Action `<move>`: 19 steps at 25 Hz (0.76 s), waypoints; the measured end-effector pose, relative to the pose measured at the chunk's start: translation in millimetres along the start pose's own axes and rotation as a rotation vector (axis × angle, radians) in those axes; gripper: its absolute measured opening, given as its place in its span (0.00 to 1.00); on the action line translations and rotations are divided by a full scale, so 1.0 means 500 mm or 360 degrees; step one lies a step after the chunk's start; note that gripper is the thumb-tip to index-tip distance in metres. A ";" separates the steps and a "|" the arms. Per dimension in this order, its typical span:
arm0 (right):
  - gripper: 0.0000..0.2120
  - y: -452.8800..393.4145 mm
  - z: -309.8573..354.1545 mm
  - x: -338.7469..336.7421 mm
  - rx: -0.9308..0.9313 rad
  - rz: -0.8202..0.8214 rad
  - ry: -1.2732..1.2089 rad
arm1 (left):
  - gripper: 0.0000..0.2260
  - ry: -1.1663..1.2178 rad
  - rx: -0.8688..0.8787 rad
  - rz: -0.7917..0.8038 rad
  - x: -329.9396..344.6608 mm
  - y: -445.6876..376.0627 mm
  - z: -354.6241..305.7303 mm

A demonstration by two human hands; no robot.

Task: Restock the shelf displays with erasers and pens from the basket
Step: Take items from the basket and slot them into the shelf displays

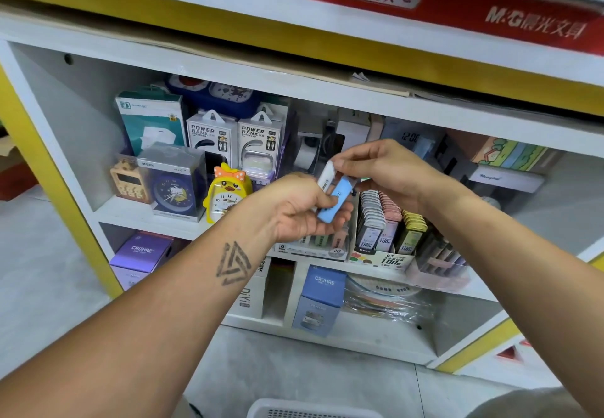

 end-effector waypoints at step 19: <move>0.04 -0.070 0.035 -0.026 -0.0312 -0.0822 0.1685 | 0.17 0.0215 0.0082 -0.0558 -0.095 0.001 -0.010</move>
Point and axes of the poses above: each hand's wrist, its own y-axis away from the middle knuckle, its own x-axis out of the palm, z = x × y, the point moved 7 cm from there along -y, towards the middle knuckle, and after that the axes turned 14 degrees about x, right-handed, at the moved point
